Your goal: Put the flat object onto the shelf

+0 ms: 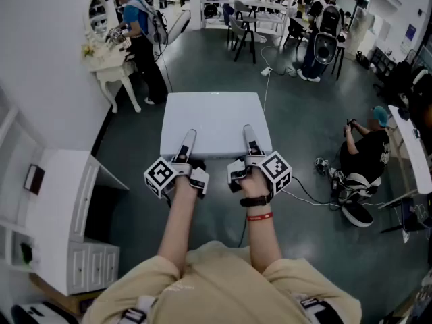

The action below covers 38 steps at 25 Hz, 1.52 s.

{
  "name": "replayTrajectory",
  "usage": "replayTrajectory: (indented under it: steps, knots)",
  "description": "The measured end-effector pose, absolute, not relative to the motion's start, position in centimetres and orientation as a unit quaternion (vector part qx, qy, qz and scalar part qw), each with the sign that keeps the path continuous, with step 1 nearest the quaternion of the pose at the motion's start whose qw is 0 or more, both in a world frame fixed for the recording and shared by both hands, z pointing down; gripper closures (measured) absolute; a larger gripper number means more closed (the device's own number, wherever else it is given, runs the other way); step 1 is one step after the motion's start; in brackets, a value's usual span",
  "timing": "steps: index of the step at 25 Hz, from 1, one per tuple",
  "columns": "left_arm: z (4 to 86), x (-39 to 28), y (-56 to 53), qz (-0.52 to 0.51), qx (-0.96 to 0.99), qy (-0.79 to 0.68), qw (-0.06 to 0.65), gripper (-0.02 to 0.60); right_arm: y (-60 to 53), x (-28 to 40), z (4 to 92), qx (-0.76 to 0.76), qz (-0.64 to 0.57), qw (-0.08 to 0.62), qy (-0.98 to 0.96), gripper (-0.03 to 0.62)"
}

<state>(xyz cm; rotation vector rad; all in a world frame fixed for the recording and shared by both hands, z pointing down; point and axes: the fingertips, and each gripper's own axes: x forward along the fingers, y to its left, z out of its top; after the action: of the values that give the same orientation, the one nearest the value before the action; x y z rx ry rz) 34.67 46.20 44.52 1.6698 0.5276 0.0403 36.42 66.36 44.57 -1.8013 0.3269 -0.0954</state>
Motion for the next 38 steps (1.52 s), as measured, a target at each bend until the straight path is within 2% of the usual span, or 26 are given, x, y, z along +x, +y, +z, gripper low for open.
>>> replayTrajectory:
  steps: [15,38]
  knots:
    - [46.3,30.9,45.5,-0.008,0.732,0.183,0.656,0.202,65.2,35.2,45.9,-0.777,-0.087,0.603,0.161,0.209]
    - [49.8,19.2,30.0,-0.143,0.755,0.008,0.641,0.202,45.5,31.7,48.6,-0.733,-0.229,0.544,0.339,0.209]
